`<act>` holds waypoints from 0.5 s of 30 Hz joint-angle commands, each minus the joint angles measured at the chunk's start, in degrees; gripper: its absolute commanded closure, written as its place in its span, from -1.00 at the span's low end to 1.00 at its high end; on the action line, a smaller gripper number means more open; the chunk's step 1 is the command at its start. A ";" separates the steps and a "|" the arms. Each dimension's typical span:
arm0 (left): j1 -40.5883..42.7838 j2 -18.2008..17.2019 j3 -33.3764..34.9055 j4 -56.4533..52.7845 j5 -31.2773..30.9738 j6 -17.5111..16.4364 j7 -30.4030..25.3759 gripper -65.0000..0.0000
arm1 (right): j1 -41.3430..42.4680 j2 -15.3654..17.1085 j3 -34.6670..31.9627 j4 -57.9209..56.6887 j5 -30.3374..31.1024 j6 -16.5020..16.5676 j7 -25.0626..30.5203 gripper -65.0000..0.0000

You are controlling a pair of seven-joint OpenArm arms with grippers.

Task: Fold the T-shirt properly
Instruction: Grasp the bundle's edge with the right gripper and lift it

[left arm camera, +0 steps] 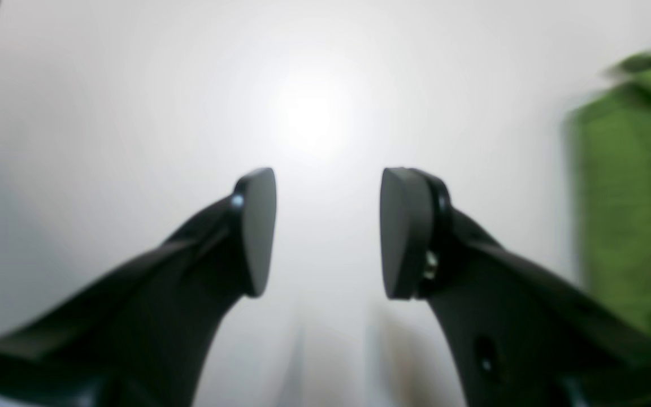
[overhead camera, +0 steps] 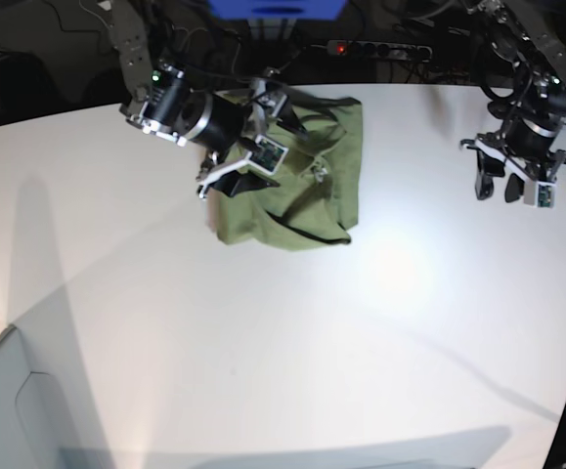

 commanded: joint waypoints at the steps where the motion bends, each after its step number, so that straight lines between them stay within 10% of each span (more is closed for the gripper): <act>1: 0.20 -0.85 -0.36 1.22 -1.63 0.22 -0.23 0.12 | 0.54 -0.11 0.40 -0.57 0.54 1.02 0.75 -0.39; 15: -0.24 -1.47 -0.36 0.69 -3.21 0.57 2.05 0.12 | 2.65 7.19 -16.84 -8.04 0.62 1.02 1.19 -0.38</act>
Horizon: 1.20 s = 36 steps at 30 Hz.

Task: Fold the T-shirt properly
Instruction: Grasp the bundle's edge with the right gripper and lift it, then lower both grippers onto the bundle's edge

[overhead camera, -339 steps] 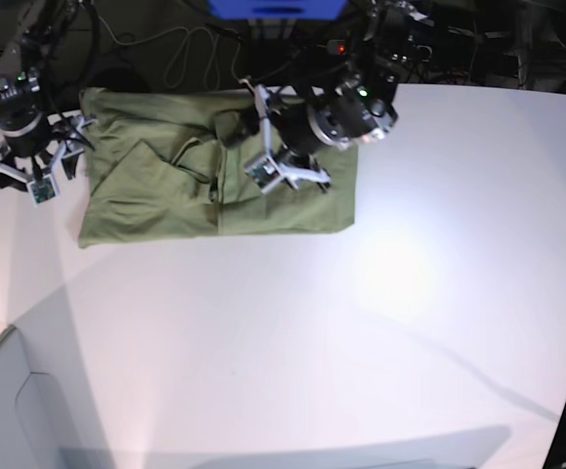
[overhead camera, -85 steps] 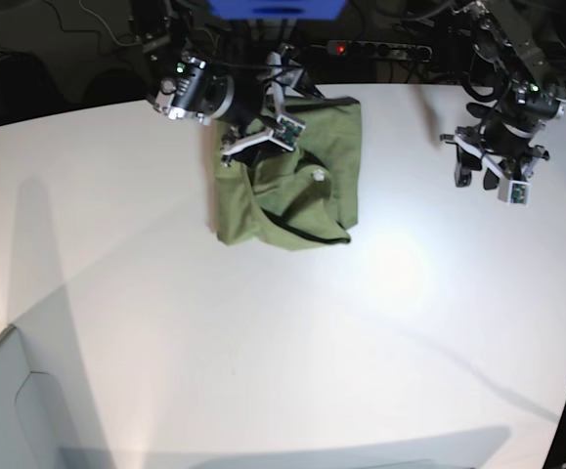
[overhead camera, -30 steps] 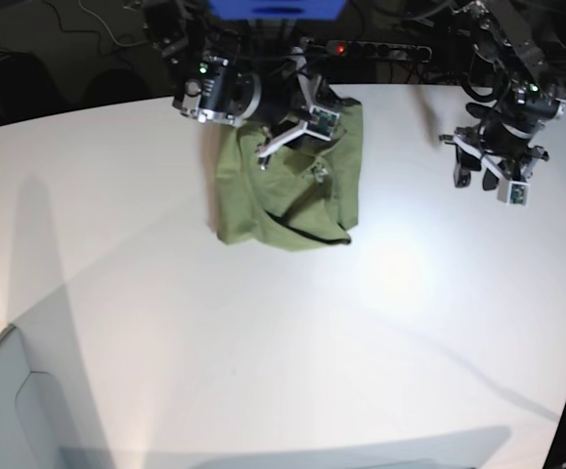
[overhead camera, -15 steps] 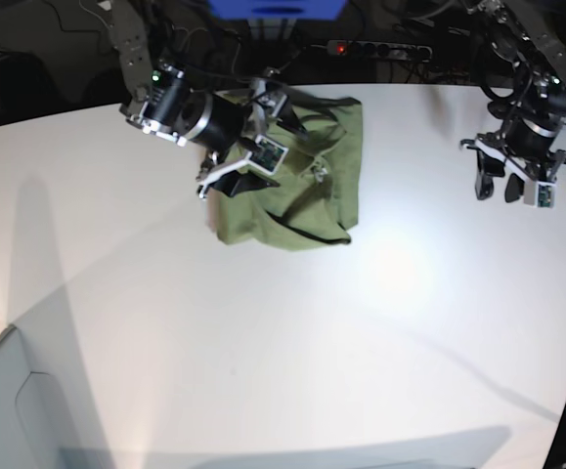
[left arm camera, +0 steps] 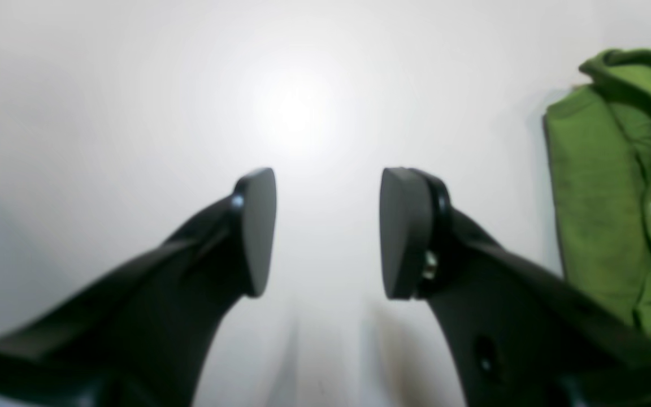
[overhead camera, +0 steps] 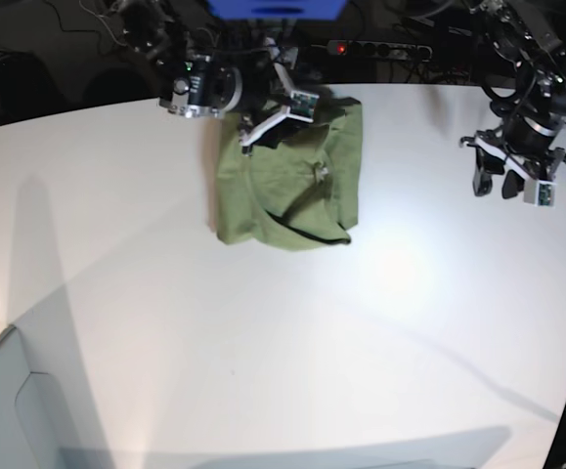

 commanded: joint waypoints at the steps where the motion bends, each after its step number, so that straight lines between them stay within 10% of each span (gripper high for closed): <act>1: -0.41 -0.85 -0.42 0.89 -1.00 0.13 -1.05 0.12 | 1.04 0.59 -1.30 1.25 0.84 1.00 1.25 -0.38; 10: -2.52 -0.85 -8.25 0.80 -1.00 0.13 -0.52 0.10 | 0.86 4.72 -2.27 12.94 0.84 1.00 1.16 -0.38; 18: -2.52 3.72 -7.89 1.33 -6.10 -0.49 4.75 -0.31 | -0.46 4.46 4.85 13.21 0.84 1.00 1.25 -0.38; 30: -2.52 17.17 14.26 -2.19 -4.69 0.22 5.10 -0.31 | -3.71 1.12 27.09 13.29 0.84 1.00 1.25 -0.38; 36: -1.12 18.39 23.84 -5.97 -0.21 0.22 -1.40 -0.31 | -3.71 1.12 29.03 13.21 0.84 1.00 0.90 -0.38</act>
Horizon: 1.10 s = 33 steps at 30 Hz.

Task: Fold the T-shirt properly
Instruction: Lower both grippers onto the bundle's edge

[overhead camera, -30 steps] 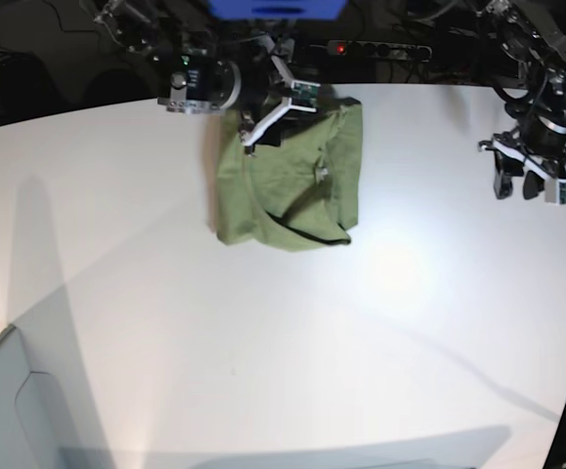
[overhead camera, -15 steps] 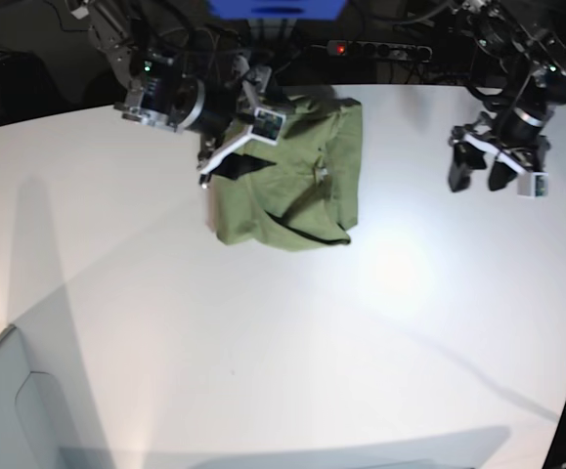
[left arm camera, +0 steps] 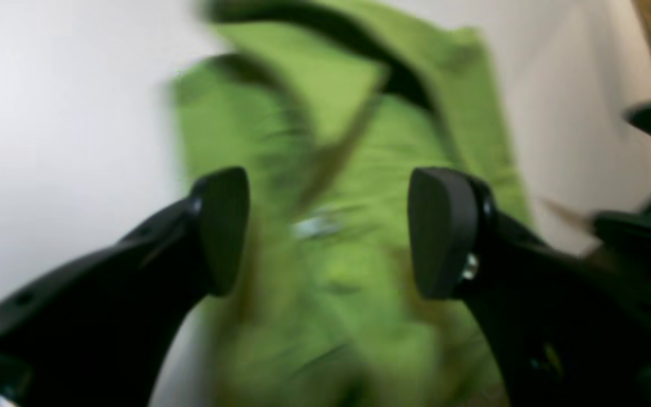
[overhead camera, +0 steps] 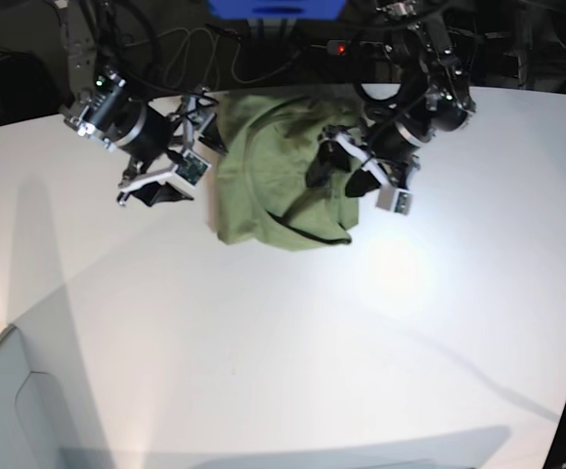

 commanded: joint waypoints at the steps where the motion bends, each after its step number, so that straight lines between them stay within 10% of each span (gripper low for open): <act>1: 0.35 0.22 0.92 0.63 -1.09 -0.24 -1.58 -0.31 | 0.25 0.13 0.18 0.99 0.78 1.00 1.18 -0.38; 33: -3.34 -2.75 2.77 -6.31 -1.61 -0.15 -3.08 -0.31 | 0.69 0.57 0.18 -1.03 0.51 1.00 1.10 -0.38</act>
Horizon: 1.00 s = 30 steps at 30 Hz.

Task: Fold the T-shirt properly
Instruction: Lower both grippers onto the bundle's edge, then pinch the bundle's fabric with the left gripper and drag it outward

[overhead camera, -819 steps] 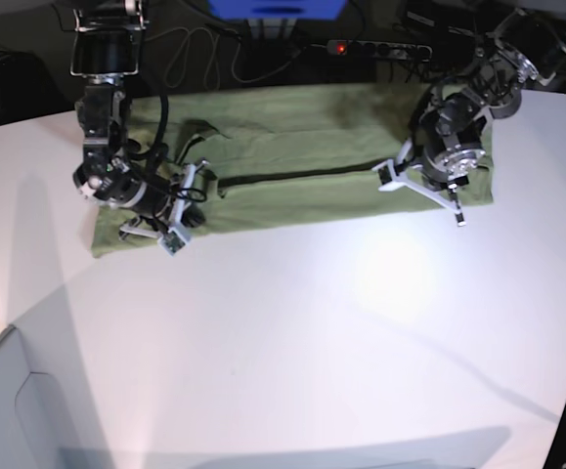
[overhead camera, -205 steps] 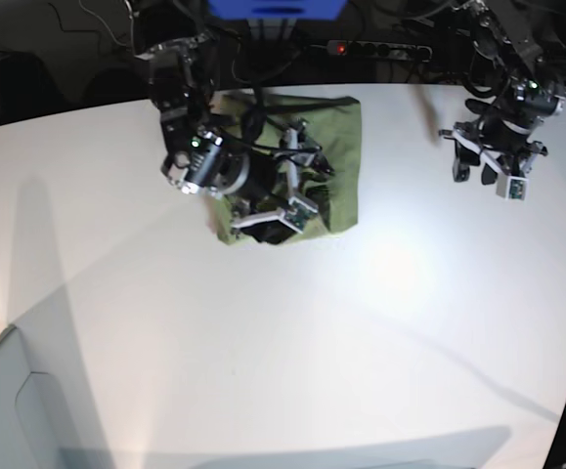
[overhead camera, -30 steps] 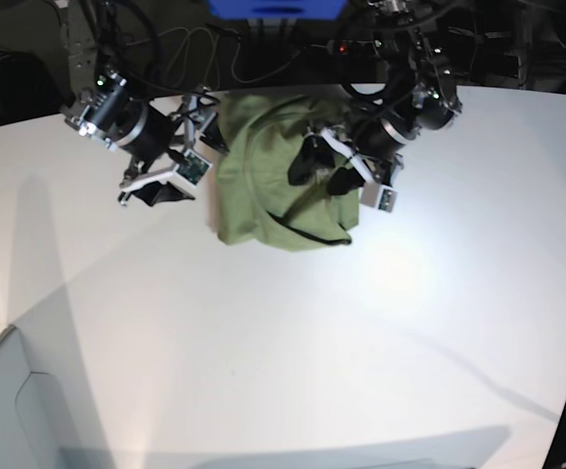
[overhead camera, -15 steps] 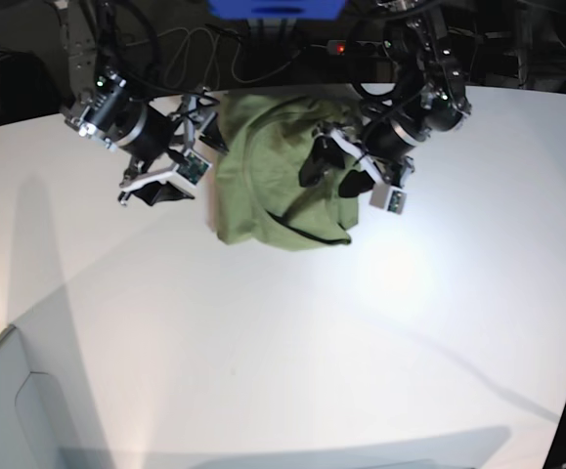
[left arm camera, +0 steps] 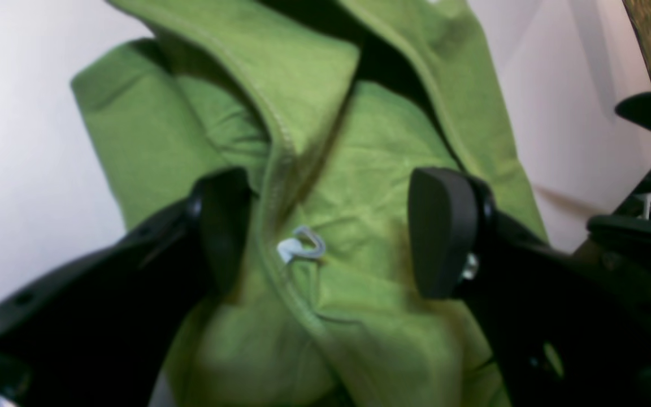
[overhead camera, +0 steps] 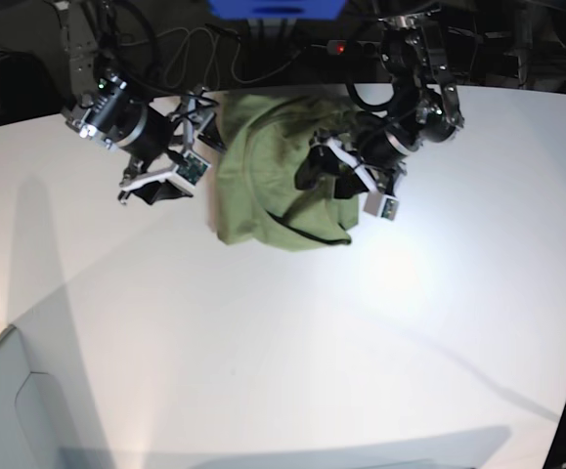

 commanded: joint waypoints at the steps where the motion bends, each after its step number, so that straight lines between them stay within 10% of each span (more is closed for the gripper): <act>1: -0.39 0.15 0.19 0.83 -1.26 -0.37 -1.13 -0.31 | 0.38 0.40 0.18 0.85 0.71 1.00 1.18 -0.38; 12: -0.31 -0.20 4.41 0.83 -1.00 -0.37 -1.13 -0.27 | 0.38 0.49 0.18 0.85 0.71 1.00 1.18 -0.38; 25: 0.13 -0.37 4.23 1.01 -0.74 -0.37 -0.96 0.98 | 0.03 1.10 2.64 0.93 0.71 1.00 1.18 -0.38; 30: 0.22 -2.48 4.05 4.09 -1.26 -0.37 -0.52 1.00 | 0.03 1.19 2.64 0.93 0.71 1.00 1.18 -0.38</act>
